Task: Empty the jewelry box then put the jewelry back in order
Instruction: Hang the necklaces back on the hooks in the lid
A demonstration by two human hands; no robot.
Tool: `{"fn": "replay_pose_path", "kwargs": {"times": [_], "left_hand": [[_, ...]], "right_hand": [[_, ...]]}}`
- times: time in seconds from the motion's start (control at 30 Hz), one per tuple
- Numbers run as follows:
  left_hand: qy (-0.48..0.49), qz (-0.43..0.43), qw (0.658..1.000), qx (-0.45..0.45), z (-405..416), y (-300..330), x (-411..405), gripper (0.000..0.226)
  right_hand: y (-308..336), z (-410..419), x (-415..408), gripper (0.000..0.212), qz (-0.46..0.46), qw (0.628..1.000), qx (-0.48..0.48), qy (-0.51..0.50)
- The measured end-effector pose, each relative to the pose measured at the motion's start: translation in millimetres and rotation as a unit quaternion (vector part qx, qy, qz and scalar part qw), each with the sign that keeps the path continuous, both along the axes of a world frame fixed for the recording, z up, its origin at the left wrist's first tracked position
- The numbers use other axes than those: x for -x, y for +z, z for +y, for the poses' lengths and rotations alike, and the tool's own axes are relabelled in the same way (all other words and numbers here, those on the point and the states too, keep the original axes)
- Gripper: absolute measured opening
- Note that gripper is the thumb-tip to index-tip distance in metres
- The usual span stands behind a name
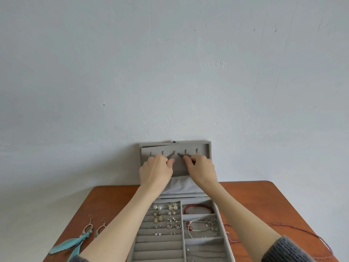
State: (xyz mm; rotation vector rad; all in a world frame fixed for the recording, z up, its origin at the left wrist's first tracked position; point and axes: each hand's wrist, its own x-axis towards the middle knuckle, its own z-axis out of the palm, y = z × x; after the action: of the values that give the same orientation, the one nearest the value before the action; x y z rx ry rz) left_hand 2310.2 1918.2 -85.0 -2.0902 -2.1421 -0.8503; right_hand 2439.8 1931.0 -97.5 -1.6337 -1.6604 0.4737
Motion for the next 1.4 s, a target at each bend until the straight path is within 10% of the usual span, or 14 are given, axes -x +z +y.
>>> {"fn": "replay_pose_path", "kwargs": {"times": [0.23, 0.57, 1.4], "left_hand": [[-0.046, -0.135, 0.989, -0.037, -15.0, -24.5, 2.8, 0.013], [-0.08, -0.105, 0.988, -0.079, -16.7, -31.0, 2.1, 0.022], [-0.11, -0.11, 0.986, -0.055, -15.5, -46.0, 13.4, 0.017]], "right_hand": [[-13.2, -10.6, -4.2, 0.027, -0.086, 0.993, -0.064, 0.04], [-19.1, -11.3, -2.2, 0.029, -0.176, 0.971, -0.16, -0.007], [-14.9, -2.1, 12.4, 0.015, 0.003, 0.991, -0.127, 0.043]]}}
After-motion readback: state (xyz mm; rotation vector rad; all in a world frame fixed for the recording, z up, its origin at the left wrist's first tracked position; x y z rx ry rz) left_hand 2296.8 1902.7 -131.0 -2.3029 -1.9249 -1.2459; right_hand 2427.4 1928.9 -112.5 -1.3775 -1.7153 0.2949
